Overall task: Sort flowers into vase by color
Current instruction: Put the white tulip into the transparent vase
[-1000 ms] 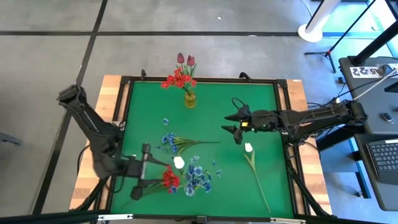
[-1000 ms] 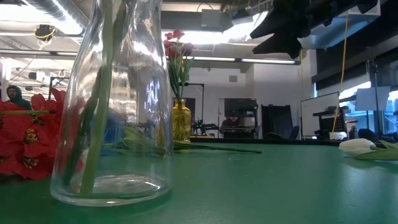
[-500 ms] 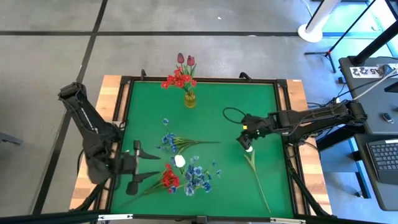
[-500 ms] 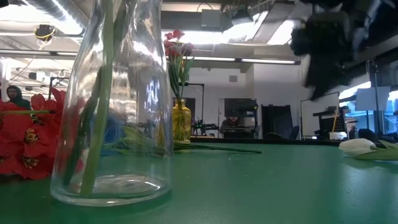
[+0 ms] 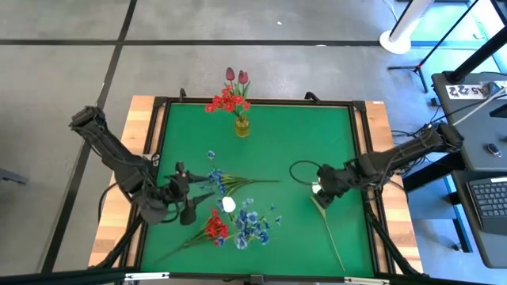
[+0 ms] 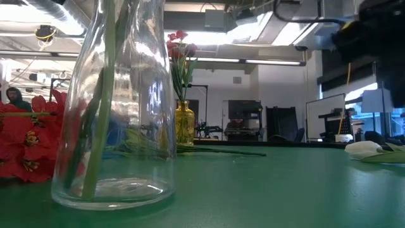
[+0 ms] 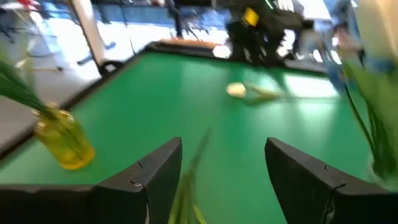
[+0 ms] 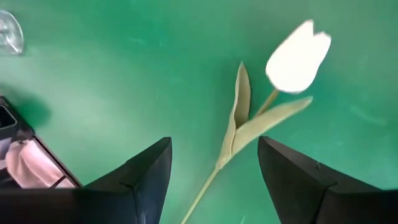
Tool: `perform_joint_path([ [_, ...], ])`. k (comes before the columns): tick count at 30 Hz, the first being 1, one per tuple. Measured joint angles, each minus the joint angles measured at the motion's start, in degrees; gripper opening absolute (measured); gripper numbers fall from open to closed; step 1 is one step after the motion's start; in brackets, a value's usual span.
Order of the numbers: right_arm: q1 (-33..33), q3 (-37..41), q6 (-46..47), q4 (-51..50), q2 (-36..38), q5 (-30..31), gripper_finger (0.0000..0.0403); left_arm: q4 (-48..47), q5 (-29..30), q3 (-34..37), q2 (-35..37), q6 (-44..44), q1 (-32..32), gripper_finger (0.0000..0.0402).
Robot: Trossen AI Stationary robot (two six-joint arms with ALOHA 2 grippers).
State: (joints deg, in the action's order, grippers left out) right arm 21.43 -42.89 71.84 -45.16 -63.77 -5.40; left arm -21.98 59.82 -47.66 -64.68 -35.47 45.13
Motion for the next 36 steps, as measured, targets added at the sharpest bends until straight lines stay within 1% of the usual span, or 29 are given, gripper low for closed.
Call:
perform_joint_path([
  [2, 3.0, 0.0, 3.1, 0.1, -0.7, 1.2, 0.0237, 0.0, 1.6, 0.0, 1.6, 1.3, 0.2, 0.0225],
  [5, 7.7, 0.0, 7.8, 0.1, -3.0, 4.9, 0.0237, 0.2, 2.4, 1.6, 4.5, 1.5, 0.8, 0.0225],
  [7, 10.4, 0.0, 10.3, 0.0, -5.7, 6.6, 0.0237, 2.0, 2.7, 4.1, 6.5, 0.7, 0.8, 0.0225],
  [9, 12.4, 0.0, 12.5, 0.1, -8.7, 7.0, 0.0237, 4.7, 2.4, 7.7, 8.0, -0.5, 0.7, 0.0225],
  [12, 14.4, 0.0, 15.2, 0.2, -13.7, 7.0, 0.0237, 11.4, 0.6, 12.6, 9.7, -0.7, 0.7, 0.0225],
  [17, 15.4, 0.0, 16.7, 2.5, -20.4, 6.8, 0.0237, 26.3, -1.3, 19.0, 11.1, 5.7, 0.7, 0.0225],
  [20, 15.3, -0.2, 16.5, 5.5, -22.9, 6.7, 0.0237, 32.1, -1.6, 21.2, 11.2, 8.6, 0.6, 0.0225],
  [23, 15.3, -0.2, 16.5, 7.2, -24.1, 6.7, 0.0237, 33.2, -2.0, 21.7, 11.2, 8.9, 0.6, 0.0225],
  [29, 15.3, -0.3, 17.9, 5.3, -24.5, 6.8, 0.0236, 33.3, -1.9, 21.7, 11.2, 8.8, 0.6, 0.0225],
  [32, 15.3, -0.2, 17.8, 5.0, -24.5, 6.9, 0.0217, 33.3, -1.9, 21.7, 11.2, 8.7, 0.5, 0.0225],
  [34, 15.3, -0.2, 17.6, 4.8, -24.5, 7.0, 0.0189, 33.3, -1.9, 21.8, 11.2, 8.6, 0.1, 0.0225],
  [36, 15.3, -0.1, 16.9, 4.5, -24.5, 7.0, 0.0148, 33.3, -1.9, 21.8, 11.2, 8.6, -0.5, 0.0225],
])
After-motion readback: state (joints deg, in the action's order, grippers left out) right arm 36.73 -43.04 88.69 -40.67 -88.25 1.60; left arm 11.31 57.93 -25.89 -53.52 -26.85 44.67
